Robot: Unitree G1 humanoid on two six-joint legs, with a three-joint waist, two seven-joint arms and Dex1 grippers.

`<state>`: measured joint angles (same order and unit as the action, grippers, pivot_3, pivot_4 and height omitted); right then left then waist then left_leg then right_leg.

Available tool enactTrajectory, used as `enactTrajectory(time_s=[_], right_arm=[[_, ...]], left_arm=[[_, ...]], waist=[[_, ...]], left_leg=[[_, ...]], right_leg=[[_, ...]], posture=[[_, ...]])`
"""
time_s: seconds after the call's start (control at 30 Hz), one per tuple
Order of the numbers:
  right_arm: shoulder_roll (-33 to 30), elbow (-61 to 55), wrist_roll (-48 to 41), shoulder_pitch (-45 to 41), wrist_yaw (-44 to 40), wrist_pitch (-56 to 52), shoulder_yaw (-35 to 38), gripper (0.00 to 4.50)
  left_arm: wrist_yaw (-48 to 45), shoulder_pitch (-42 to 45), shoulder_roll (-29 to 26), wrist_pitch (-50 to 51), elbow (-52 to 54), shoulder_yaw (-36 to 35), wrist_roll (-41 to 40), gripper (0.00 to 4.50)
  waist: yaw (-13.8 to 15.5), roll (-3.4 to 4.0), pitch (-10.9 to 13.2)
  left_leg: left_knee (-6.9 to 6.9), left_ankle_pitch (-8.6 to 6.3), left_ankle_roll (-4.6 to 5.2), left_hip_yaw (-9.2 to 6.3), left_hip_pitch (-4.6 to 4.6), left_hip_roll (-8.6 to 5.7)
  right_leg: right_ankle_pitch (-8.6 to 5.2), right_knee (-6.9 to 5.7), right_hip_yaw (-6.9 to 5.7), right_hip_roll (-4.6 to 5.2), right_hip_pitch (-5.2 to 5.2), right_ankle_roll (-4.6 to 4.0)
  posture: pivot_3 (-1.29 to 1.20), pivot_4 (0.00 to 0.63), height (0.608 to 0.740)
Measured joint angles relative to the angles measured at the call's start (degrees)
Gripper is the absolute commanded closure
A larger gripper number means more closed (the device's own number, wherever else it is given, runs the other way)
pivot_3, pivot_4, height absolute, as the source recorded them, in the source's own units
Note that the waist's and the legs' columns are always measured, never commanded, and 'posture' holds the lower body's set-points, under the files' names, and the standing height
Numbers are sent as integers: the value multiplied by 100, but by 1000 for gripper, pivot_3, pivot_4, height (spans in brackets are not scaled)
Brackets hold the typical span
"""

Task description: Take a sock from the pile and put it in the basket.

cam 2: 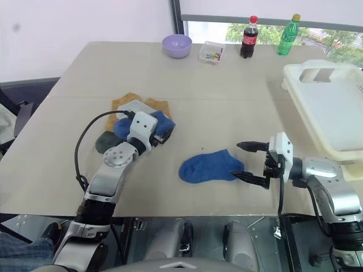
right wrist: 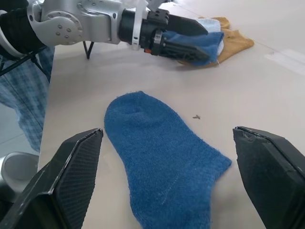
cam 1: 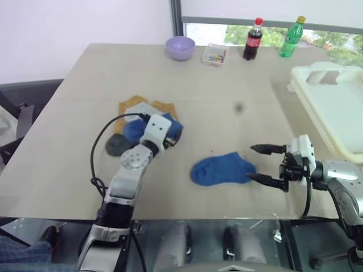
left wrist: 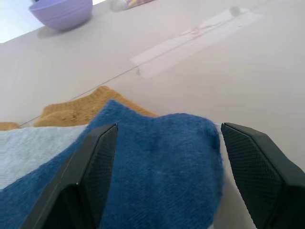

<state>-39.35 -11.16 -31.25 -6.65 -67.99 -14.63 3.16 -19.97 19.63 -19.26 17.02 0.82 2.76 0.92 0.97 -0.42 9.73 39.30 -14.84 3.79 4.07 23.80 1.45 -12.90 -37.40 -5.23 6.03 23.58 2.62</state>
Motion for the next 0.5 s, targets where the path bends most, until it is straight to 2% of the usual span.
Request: enactTrajectory(time_s=[0.3, 0.4, 0.47, 0.5], right_arm=[[103, 59, 83, -2, 49, 105, 0, 0], [112, 72, 96, -1, 52, 113, 0, 0], [112, 73, 104, -1, 51, 118, 0, 0], [112, 74, 105, -1, 51, 120, 0, 0]], left_arm=[[41, -28, 12, -44, -33, -46, 4, 794], [41, -31, 16, -45, -33, -46, 3, 1576], [40, -35, 29, -45, -33, -46, 1, 2383], [40, -35, 37, -45, -33, -46, 2, 2383]], waist=[[0, 0, 0], [0, 0, 0], [0, 0, 0], [0, 0, 0]], left_leg=[[0, 0, 0, 0, 0, 0], [0, 0, 0, 0, 0, 0], [0, 0, 0, 0, 0, 0], [0, 0, 0, 0, 0, 0]], right_leg=[[0, 0, -1, 0, 0, 0], [0, 0, 0, 0, 0, 0], [0, 0, 0, 0, 0, 0], [0, 0, 0, 0, 0, 0]], posture=[[0, 150, 733], [0, 150, 733], [0, 150, 733], [0, 150, 733]])
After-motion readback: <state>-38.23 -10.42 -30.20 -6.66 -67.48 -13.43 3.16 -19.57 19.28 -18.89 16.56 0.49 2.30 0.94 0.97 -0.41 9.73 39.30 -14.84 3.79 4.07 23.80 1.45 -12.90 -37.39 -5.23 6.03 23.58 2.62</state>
